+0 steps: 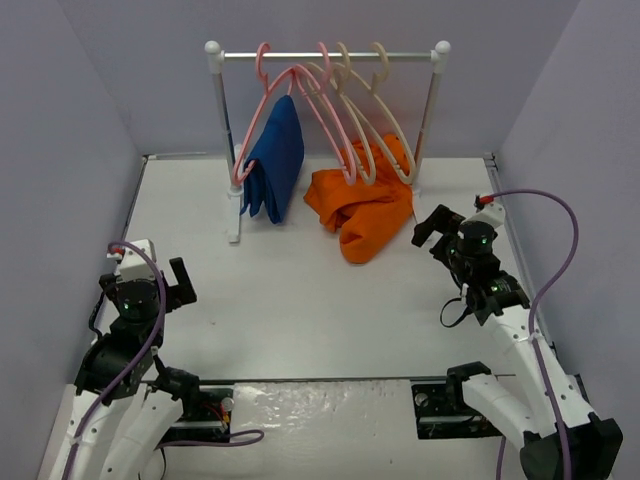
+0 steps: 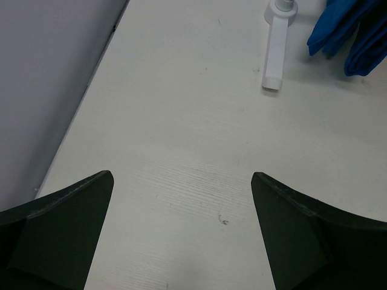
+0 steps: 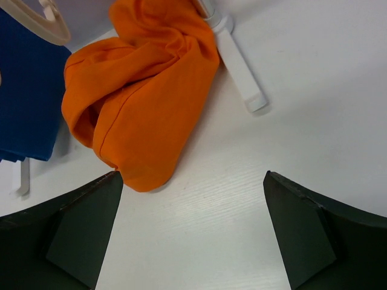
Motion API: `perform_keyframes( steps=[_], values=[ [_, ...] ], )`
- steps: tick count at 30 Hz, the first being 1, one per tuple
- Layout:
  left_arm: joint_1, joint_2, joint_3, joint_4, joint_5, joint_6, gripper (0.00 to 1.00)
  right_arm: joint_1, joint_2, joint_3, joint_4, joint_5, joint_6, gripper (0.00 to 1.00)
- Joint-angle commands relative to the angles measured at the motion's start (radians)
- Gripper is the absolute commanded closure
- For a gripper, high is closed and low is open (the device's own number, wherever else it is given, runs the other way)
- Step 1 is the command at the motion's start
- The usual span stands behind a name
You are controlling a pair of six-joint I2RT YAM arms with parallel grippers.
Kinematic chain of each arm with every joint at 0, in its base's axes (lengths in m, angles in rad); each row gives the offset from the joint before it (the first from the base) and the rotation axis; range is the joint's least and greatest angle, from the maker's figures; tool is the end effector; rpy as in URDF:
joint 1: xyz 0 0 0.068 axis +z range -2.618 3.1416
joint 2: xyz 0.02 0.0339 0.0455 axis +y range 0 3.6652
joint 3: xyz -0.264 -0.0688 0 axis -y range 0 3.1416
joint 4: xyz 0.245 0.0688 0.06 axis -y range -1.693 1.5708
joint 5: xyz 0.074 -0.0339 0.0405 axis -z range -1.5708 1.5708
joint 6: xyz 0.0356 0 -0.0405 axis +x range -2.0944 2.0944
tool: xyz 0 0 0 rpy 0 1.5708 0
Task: Place the trousers on the hanger
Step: Flatten out the trousers at the center of the board.
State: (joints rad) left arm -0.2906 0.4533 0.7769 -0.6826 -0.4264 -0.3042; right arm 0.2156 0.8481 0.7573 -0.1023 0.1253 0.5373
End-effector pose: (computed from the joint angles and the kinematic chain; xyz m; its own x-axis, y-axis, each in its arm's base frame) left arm 0.0957 -0.0133 0.3265 -0.2882 -0.1985 -0.9368 -0.2059 0.9682 -0.1418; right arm 0.1984 0.0389 0.3281 -0.2084 0.4742 -0.8554 0.0165 0.8762 0.4817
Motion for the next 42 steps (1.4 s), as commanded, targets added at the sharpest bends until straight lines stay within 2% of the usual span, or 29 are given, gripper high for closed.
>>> perform_keyframes(
  steps=[1,10,16,24,28,30,32,33,36,39,42],
  values=[
    [0.022,-0.002,0.028,0.058,0.015,-0.005,0.03,0.015,0.102,-0.055,0.319,-0.045,0.126,0.00],
    [0.030,0.006,0.026,0.060,0.016,0.002,0.03,0.066,0.456,-0.066,0.659,-0.019,0.196,0.00],
    [0.034,0.004,0.024,0.057,0.021,0.004,0.03,0.113,0.676,-0.006,0.822,-0.023,0.191,0.00],
    [0.036,0.004,0.025,0.058,0.020,0.004,0.03,0.158,0.907,0.095,0.947,-0.077,0.151,0.00],
    [0.036,0.004,0.022,0.057,0.020,0.004,0.03,0.161,0.969,0.081,1.027,-0.141,0.139,0.47],
    [0.036,0.002,0.022,0.058,0.022,0.004,0.03,0.167,0.975,0.053,1.051,-0.168,0.127,0.79],
    [0.036,0.001,0.022,0.058,0.023,0.005,0.03,0.181,0.952,0.029,1.054,-0.171,0.103,0.96],
    [0.036,0.001,0.022,0.058,0.023,0.005,0.03,0.198,0.934,0.014,1.050,-0.164,0.089,1.00],
    [0.036,0.001,0.022,0.058,0.025,0.005,0.03,0.263,0.875,-0.032,1.015,-0.133,0.047,1.00],
    [0.037,-0.003,0.022,0.054,0.023,0.005,0.03,0.427,0.776,-0.063,0.940,-0.037,0.026,1.00],
    [0.037,-0.008,0.022,0.056,0.027,0.005,0.03,0.666,0.690,-0.059,0.823,0.152,0.036,1.00]
  ],
)
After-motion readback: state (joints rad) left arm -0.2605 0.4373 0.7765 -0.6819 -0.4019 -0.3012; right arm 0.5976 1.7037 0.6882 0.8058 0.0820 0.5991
